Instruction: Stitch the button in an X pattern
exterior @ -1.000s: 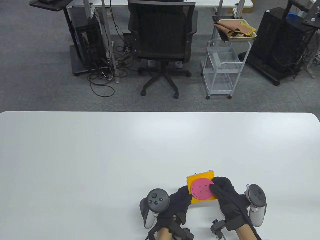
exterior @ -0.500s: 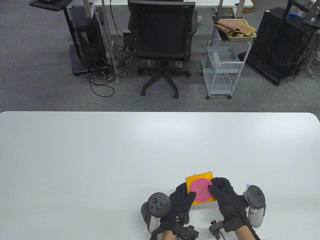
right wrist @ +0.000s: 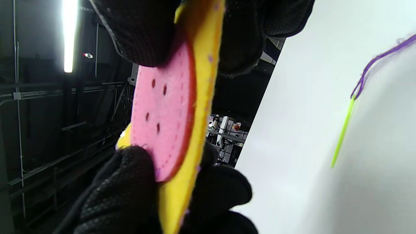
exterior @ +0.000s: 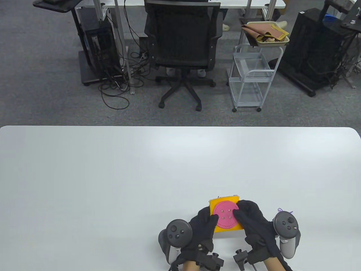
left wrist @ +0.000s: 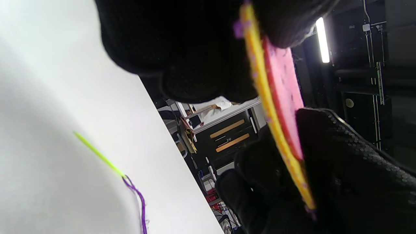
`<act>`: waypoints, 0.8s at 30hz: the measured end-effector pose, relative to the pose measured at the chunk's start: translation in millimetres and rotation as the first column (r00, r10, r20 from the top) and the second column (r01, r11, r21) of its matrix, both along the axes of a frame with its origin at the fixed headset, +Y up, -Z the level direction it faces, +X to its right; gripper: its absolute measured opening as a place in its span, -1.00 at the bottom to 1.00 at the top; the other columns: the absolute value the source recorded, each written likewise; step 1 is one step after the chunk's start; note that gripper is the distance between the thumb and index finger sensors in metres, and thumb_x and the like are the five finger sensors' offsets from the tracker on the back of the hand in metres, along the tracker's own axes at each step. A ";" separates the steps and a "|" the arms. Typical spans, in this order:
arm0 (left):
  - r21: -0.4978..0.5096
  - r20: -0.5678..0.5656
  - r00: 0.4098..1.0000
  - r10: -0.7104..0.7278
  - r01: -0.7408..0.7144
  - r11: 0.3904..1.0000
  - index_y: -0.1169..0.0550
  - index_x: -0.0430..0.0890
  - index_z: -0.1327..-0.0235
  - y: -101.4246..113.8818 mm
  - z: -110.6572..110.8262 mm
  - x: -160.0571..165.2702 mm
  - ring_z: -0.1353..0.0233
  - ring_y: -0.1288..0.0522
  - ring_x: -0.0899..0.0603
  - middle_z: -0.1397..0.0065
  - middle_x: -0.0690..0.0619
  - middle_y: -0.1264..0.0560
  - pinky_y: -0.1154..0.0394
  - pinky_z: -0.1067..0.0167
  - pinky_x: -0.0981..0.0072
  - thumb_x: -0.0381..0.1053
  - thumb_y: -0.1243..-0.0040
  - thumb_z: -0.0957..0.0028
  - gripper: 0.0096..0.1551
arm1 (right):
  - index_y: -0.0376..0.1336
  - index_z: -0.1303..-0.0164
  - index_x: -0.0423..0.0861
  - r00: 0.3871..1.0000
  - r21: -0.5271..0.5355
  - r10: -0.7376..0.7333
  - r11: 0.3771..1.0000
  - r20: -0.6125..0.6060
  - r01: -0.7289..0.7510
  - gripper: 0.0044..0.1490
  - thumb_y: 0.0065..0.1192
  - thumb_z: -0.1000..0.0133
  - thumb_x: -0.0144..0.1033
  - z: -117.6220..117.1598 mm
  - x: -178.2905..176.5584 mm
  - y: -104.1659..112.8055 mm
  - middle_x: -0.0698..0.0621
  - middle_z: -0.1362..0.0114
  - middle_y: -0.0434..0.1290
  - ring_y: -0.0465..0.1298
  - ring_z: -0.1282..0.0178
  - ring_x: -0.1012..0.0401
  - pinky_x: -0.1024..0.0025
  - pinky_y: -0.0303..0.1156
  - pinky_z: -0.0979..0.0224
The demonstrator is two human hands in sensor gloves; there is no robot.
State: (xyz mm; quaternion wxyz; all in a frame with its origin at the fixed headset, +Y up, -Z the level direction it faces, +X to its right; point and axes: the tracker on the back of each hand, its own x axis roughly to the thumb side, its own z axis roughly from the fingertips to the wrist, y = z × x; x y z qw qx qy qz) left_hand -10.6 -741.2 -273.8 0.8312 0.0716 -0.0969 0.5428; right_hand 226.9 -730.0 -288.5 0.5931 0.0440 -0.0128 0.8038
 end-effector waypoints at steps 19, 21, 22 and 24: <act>-0.013 -0.148 0.989 0.009 -0.011 1.000 -0.57 -0.16 -0.12 3.0 -2.7 -28.7 0.08 -0.72 -0.04 0.03 0.07 -0.72 -0.66 0.15 0.11 0.05 -0.13 -0.11 -0.56 | -0.07 -0.55 0.07 0.930 -0.038 0.353 0.936 0.100 -0.351 -0.25 0.11 -0.19 -0.08 -7.3 1.1 6.3 -0.10 -0.63 0.13 0.16 -0.60 -0.03 -0.17 -0.17 -0.77; -0.002 -0.166 0.986 0.021 -0.022 1.000 -0.57 -0.16 -0.12 5.4 -2.1 -34.7 0.08 -0.72 -0.04 0.03 0.07 -0.72 -0.66 0.16 0.11 0.05 -0.13 -0.11 -0.56 | -0.05 -0.56 0.10 0.870 -0.123 0.486 0.871 0.084 -0.475 -0.26 0.12 -0.19 -0.08 -18.6 2.4 1.8 -0.11 -0.73 -0.05 0.02 -0.69 -0.06 -0.19 -0.25 -0.77; 0.001 -0.171 0.985 0.021 -0.021 1.000 -0.57 -0.16 -0.12 6.1 -1.9 -36.3 0.08 -0.72 -0.04 0.03 0.07 -0.72 -0.66 0.16 0.11 0.05 -0.13 -0.11 -0.56 | -0.03 -0.56 0.10 0.852 -0.155 0.521 0.848 0.061 -0.507 -0.26 0.13 -0.19 -0.08 -23.1 2.3 -1.3 -0.12 -0.75 -0.13 -0.05 -0.72 -0.09 -0.19 -0.30 -0.76; 0.007 -0.181 0.983 0.029 -0.028 1.000 -0.57 -0.16 -0.12 7.1 -1.7 -39.8 0.08 -0.72 -0.04 0.03 0.06 -0.72 -0.66 0.16 0.11 0.05 -0.13 -0.11 -0.56 | -0.05 -0.59 0.13 0.814 -0.251 0.581 0.787 -0.007 -0.563 -0.23 0.14 -0.19 -0.09 -35.0 1.4 -11.6 -0.12 -0.78 -0.27 -0.18 -0.74 -0.11 -0.19 -0.39 -0.75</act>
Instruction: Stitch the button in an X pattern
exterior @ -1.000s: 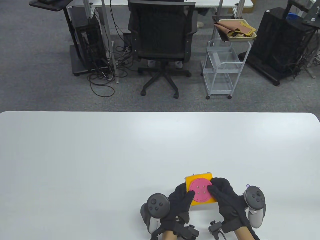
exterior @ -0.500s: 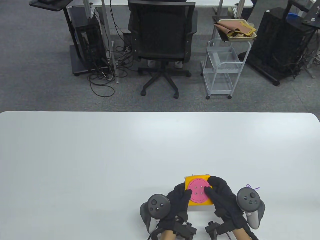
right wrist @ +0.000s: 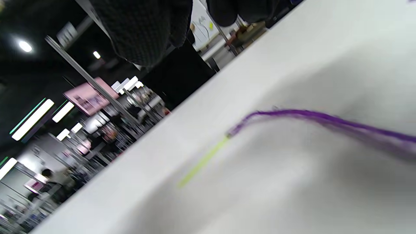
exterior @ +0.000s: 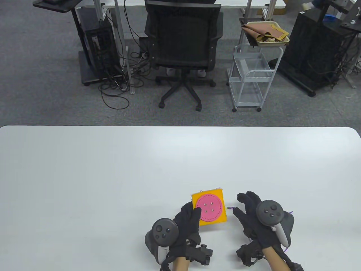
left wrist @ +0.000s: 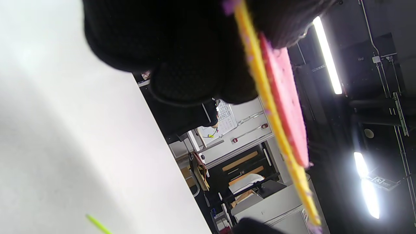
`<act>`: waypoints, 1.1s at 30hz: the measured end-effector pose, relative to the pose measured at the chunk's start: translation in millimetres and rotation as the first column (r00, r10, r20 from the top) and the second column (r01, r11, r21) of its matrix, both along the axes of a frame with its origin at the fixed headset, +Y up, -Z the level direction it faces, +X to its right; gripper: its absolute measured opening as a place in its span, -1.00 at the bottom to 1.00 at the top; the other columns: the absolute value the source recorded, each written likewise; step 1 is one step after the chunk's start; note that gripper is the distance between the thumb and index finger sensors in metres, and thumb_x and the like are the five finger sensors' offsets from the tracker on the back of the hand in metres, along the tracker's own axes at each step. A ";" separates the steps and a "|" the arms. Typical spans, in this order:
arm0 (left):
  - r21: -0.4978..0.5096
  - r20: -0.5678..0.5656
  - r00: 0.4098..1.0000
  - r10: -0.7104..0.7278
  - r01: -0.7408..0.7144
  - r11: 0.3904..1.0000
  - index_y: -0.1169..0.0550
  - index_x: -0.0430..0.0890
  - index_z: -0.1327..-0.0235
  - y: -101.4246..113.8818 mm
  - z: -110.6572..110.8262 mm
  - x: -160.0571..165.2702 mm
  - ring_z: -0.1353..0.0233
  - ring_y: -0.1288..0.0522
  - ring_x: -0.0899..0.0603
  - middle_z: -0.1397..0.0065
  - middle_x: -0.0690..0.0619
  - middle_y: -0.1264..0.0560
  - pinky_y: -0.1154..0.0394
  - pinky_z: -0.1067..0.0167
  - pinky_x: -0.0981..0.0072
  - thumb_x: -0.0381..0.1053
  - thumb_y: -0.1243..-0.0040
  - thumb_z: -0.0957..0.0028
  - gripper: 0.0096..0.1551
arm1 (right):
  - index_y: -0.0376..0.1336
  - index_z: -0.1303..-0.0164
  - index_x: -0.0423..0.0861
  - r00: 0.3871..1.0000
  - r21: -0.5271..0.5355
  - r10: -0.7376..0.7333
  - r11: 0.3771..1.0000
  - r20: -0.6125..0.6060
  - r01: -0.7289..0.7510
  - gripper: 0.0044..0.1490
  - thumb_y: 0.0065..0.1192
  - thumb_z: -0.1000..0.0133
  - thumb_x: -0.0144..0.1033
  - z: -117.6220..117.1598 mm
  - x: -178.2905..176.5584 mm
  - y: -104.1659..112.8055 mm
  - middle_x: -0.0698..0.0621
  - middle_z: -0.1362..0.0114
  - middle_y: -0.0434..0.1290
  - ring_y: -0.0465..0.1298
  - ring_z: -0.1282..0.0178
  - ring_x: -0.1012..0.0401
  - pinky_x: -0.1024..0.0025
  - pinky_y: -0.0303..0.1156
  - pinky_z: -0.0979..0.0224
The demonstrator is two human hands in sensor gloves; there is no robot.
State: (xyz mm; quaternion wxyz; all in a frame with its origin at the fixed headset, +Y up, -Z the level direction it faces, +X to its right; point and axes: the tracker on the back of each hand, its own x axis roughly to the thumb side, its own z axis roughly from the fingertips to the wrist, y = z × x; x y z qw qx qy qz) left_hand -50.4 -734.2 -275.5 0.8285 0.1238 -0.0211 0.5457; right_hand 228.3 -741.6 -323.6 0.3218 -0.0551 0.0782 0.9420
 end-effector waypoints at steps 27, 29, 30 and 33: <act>-0.056 0.024 0.998 0.053 -0.052 0.997 -0.58 -0.16 -0.12 -5.2 -0.9 0.6 0.08 -0.73 -0.05 0.03 0.06 -0.73 -0.66 0.17 0.10 0.04 -0.14 -0.10 -0.56 | 0.07 -0.33 0.22 0.962 -0.320 0.273 0.909 -0.028 -0.267 -0.55 0.04 -0.24 -0.14 -49.1 -27.4 -44.4 -0.03 -0.76 -0.50 -0.37 -0.76 -0.02 -0.17 -0.52 -0.74; -0.058 0.024 0.999 0.048 -0.046 0.997 -0.58 -0.17 -0.12 -5.4 -0.9 0.6 0.08 -0.73 -0.05 0.03 0.06 -0.73 -0.66 0.17 0.10 0.04 -0.14 -0.10 -0.56 | 0.08 -0.32 0.20 0.955 -0.311 0.295 0.905 -0.030 -0.289 -0.56 0.04 -0.24 -0.13 -49.1 -28.8 -43.4 -0.03 -0.77 -0.47 -0.33 -0.77 -0.01 -0.18 -0.51 -0.75; -0.058 0.024 0.999 0.047 -0.045 0.997 -0.58 -0.17 -0.11 -5.3 -0.9 0.5 0.08 -0.73 -0.05 0.03 0.06 -0.73 -0.66 0.17 0.10 0.04 -0.14 -0.10 -0.56 | 0.08 -0.31 0.17 0.955 -0.311 0.296 0.905 -0.032 -0.290 -0.56 0.05 -0.23 -0.14 -49.1 -29.0 -43.0 -0.03 -0.77 -0.45 -0.32 -0.77 -0.01 -0.18 -0.50 -0.75; -0.056 0.024 0.998 0.052 -0.050 0.997 -0.58 -0.16 -0.11 -5.6 -1.0 -0.1 0.08 -0.73 -0.05 0.03 0.06 -0.73 -0.66 0.17 0.10 0.04 -0.14 -0.10 -0.56 | 0.08 -0.32 0.10 0.958 -0.325 0.282 0.902 -0.050 -0.283 -0.56 0.04 -0.24 -0.15 -50.0 -28.7 -41.8 -0.04 -0.77 -0.43 -0.33 -0.76 -0.02 -0.19 -0.48 -0.76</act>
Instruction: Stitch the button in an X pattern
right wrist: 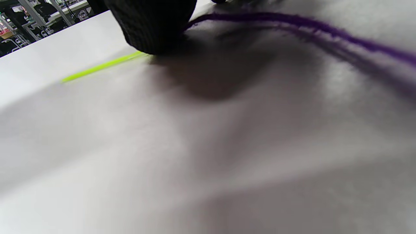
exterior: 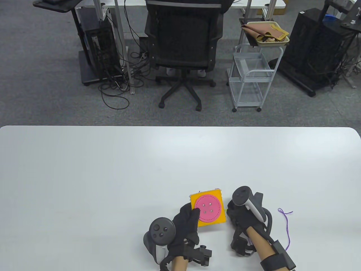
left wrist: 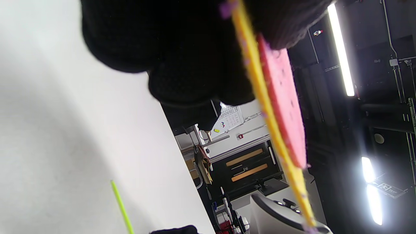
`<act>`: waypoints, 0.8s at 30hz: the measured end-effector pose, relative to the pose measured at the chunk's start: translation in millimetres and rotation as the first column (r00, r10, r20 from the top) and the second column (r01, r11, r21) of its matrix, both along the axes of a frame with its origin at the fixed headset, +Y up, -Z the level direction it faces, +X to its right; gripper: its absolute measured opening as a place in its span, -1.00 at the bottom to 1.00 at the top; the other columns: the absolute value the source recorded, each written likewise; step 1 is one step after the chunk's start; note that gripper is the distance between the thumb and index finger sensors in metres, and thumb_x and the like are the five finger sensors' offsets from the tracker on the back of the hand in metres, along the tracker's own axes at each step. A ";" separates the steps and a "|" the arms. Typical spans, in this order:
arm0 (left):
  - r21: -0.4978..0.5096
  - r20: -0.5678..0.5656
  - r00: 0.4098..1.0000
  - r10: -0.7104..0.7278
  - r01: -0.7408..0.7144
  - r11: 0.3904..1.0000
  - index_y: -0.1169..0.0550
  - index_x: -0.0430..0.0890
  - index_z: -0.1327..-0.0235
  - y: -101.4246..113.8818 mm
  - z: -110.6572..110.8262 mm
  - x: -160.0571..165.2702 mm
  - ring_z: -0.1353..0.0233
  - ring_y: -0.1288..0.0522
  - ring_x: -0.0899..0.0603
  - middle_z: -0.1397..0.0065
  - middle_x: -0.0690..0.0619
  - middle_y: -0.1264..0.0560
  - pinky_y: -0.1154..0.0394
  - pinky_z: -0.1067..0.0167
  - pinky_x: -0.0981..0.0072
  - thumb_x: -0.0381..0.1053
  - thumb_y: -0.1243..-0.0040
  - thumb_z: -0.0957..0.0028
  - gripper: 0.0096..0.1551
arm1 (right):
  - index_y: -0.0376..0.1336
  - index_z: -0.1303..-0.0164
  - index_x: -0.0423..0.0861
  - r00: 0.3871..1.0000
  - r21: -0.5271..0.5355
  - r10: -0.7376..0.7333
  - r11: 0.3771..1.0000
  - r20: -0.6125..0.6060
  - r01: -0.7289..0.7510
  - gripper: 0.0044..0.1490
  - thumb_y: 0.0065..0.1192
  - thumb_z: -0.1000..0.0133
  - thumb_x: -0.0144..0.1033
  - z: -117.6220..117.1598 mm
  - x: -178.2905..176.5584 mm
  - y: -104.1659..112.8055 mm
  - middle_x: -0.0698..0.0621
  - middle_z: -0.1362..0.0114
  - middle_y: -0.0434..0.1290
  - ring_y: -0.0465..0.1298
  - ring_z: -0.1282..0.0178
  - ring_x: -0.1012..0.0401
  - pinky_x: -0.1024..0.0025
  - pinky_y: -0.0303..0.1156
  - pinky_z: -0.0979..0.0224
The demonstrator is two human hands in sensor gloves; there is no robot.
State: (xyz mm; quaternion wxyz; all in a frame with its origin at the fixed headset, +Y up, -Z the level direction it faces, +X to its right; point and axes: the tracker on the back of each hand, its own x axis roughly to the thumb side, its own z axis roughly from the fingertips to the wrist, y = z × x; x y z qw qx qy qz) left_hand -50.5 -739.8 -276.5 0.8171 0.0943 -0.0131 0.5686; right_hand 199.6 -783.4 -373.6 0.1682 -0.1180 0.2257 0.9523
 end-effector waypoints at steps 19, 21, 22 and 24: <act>-0.008 -0.015 1.000 0.021 -0.021 1.000 -0.58 -0.16 -0.11 -0.6 0.6 -4.9 0.08 -0.73 -0.05 0.03 0.06 -0.73 -0.66 0.17 0.10 0.05 -0.14 -0.10 -0.56 | -0.01 -0.36 -0.03 0.988 -0.003 -0.139 0.990 0.070 0.140 -0.52 -0.09 -0.27 -0.19 -0.3 22.5 22.5 -0.24 -0.57 0.19 0.19 -0.51 -0.07 -0.19 -0.04 -0.74; -0.009 -0.017 0.999 0.030 -0.030 1.000 -0.58 -0.16 -0.11 -0.8 0.8 -6.3 0.08 -0.73 -0.05 0.03 0.06 -0.74 -0.66 0.17 0.11 0.05 -0.14 -0.10 -0.56 | 0.00 -0.36 -0.03 0.976 0.008 -0.201 0.979 0.088 0.201 -0.52 -0.08 -0.27 -0.20 0.1 28.0 23.4 -0.23 -0.50 0.29 0.28 -0.45 -0.05 -0.16 0.06 -0.70; -0.009 -0.017 0.999 0.033 -0.033 0.999 -0.58 -0.16 -0.11 -0.9 0.8 -6.8 0.08 -0.73 -0.05 0.04 0.06 -0.74 -0.66 0.17 0.10 0.05 -0.14 -0.10 -0.56 | 0.00 -0.36 -0.02 0.972 0.019 -0.216 0.976 0.090 0.215 -0.52 -0.07 -0.26 -0.20 0.6 29.9 24.0 -0.22 -0.49 0.31 0.30 -0.43 -0.04 -0.14 0.09 -0.70; -0.010 -0.017 0.999 0.036 -0.037 0.999 -0.58 -0.16 -0.11 -1.2 0.7 -6.9 0.08 -0.73 -0.05 0.04 0.06 -0.74 -0.66 0.17 0.10 0.05 -0.14 -0.10 -0.56 | 0.02 -0.35 -0.01 0.964 0.066 -0.247 0.968 0.103 0.241 -0.53 -0.05 -0.25 -0.19 2.5 35.0 25.0 -0.17 -0.44 0.39 0.38 -0.38 0.00 -0.11 0.18 -0.65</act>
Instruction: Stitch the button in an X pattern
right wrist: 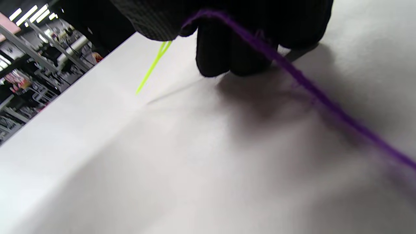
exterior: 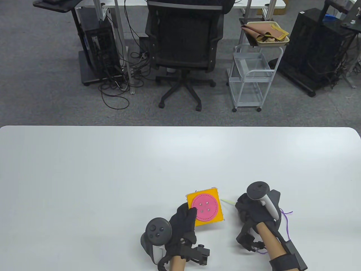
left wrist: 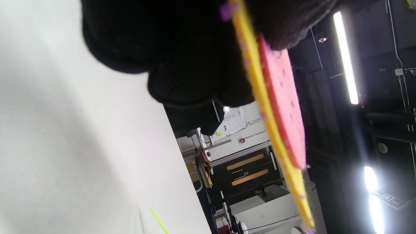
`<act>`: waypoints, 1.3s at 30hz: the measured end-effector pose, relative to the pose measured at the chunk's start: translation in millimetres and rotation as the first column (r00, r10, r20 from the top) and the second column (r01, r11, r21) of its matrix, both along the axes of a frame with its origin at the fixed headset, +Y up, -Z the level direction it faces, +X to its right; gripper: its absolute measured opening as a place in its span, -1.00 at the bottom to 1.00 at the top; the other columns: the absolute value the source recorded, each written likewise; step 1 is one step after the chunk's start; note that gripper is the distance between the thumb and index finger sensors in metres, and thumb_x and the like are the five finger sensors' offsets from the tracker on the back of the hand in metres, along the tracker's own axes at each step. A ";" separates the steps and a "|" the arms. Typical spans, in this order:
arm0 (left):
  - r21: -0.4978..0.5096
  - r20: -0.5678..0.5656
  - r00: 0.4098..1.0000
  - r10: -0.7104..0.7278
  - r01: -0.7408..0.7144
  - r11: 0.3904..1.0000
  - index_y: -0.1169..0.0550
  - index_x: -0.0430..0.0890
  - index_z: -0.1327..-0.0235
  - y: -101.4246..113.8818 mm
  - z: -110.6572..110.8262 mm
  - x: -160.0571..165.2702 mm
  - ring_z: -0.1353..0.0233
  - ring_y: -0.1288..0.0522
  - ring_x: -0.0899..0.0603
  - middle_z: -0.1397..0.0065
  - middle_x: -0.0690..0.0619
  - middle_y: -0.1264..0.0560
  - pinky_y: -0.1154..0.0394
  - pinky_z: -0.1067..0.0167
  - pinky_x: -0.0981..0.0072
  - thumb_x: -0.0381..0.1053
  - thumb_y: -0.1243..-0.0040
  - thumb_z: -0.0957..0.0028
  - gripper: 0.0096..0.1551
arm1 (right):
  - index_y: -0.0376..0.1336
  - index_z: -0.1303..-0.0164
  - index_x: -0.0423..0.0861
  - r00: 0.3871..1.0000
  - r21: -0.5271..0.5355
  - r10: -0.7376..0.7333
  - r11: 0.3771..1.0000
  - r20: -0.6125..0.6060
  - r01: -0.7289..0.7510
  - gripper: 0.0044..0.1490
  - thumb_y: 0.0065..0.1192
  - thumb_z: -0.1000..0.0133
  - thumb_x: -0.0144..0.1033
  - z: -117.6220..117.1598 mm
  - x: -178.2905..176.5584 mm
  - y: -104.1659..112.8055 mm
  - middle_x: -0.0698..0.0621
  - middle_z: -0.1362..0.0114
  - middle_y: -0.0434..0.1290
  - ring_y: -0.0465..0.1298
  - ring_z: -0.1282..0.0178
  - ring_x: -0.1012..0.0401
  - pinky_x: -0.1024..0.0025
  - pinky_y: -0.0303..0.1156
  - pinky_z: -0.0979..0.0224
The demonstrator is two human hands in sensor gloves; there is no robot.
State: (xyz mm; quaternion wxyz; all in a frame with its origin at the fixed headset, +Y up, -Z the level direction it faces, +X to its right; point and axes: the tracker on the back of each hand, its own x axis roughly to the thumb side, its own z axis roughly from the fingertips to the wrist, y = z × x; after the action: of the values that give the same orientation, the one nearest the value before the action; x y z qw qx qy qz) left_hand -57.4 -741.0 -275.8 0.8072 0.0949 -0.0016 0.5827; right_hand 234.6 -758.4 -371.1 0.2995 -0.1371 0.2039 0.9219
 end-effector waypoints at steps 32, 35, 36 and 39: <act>-0.082 0.056 0.980 0.191 -0.186 0.979 -0.56 -0.13 -0.15 -7.9 -1.6 0.0 0.08 -0.72 -0.01 0.04 0.10 -0.72 -0.67 0.16 0.15 0.07 -0.08 -0.14 -0.55 | 0.18 -0.17 0.07 0.878 0.465 -0.464 0.757 -0.114 0.460 -0.62 0.15 -0.17 -0.24 53.2 21.9 30.7 -0.01 -0.16 0.57 0.57 -0.12 0.16 0.04 0.45 -0.43; -0.126 0.102 0.955 0.278 -0.265 0.956 -0.55 -0.13 -0.17 -12.0 -3.1 1.0 0.07 -0.72 0.00 0.03 0.11 -0.71 -0.66 0.14 0.16 0.07 -0.06 -0.15 -0.55 | 0.18 -0.17 0.07 0.835 0.453 -0.534 0.717 -0.130 0.529 -0.63 0.15 -0.17 -0.24 59.9 25.5 31.0 -0.01 -0.16 0.57 0.57 -0.12 0.15 0.04 0.45 -0.42; -0.142 0.115 0.945 0.306 -0.289 0.947 -0.54 -0.13 -0.17 -13.2 -3.6 1.5 0.07 -0.71 0.00 0.03 0.11 -0.71 -0.66 0.14 0.16 0.07 -0.05 -0.16 -0.55 | 0.18 -0.17 0.07 0.820 0.449 -0.555 0.703 -0.139 0.552 -0.63 0.15 -0.17 -0.24 62.4 26.3 31.6 -0.01 -0.16 0.57 0.57 -0.12 0.15 0.04 0.45 -0.42; -0.199 0.162 0.913 0.375 -0.343 0.918 -0.54 -0.12 -0.18 -17.9 -5.8 3.5 0.07 -0.71 0.01 0.03 0.13 -0.70 -0.66 0.13 0.16 0.08 -0.02 -0.17 -0.55 | 0.18 -0.17 0.07 0.785 0.447 -0.598 0.666 -0.158 0.597 -0.63 0.15 -0.17 -0.24 66.0 26.6 34.4 -0.01 -0.16 0.57 0.57 -0.12 0.15 0.03 0.45 -0.42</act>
State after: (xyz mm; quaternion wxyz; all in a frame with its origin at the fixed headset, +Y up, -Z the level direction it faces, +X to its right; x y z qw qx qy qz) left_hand -53.9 -758.8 -281.6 0.6868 -0.0320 -0.0153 0.7259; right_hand 261.1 -724.0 -305.1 0.6091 0.0138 0.0051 0.7930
